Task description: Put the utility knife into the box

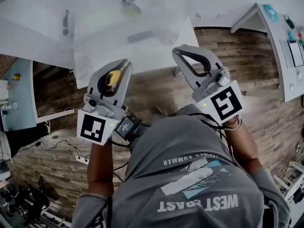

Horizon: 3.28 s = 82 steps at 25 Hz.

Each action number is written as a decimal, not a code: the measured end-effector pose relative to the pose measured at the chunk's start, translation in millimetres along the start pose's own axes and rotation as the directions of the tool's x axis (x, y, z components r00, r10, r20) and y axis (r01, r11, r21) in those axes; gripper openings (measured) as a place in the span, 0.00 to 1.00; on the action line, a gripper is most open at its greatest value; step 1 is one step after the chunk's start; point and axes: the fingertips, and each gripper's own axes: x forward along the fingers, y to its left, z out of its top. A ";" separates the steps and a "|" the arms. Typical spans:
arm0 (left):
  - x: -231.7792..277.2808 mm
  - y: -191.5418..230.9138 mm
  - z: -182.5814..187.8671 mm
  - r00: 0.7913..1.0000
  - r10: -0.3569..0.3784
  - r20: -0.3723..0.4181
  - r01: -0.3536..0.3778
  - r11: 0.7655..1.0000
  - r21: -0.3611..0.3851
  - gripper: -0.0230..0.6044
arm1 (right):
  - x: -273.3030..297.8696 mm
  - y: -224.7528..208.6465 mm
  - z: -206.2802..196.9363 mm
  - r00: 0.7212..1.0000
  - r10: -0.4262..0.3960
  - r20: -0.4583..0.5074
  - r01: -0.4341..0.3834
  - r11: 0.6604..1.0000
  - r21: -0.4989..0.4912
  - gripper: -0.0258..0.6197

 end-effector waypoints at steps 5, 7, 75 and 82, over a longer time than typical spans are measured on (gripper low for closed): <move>3.5 20.8 -5.1 1.000 0.017 -0.001 -0.017 1.000 -0.011 0.10 | 17.7 -5.3 -3.4 1.000 0.013 -0.015 -0.013 1.000 0.006 0.06; 10.8 29.0 -7.2 1.000 0.026 -0.007 -0.026 1.000 -0.002 0.09 | 25.9 -15.0 -3.9 1.000 0.021 -0.011 -0.021 1.000 0.002 0.06; 169.5 230.2 -50.4 0.987 0.100 -0.127 -0.088 0.991 0.099 0.10 | 178.4 -150.5 -56.0 0.991 0.126 -0.046 -0.121 0.988 0.099 0.06; 186.2 264.3 -77.6 0.982 0.074 -0.175 -0.063 0.996 0.067 0.10 | 181.6 -157.2 -62.8 0.992 0.111 -0.065 -0.103 0.989 0.107 0.06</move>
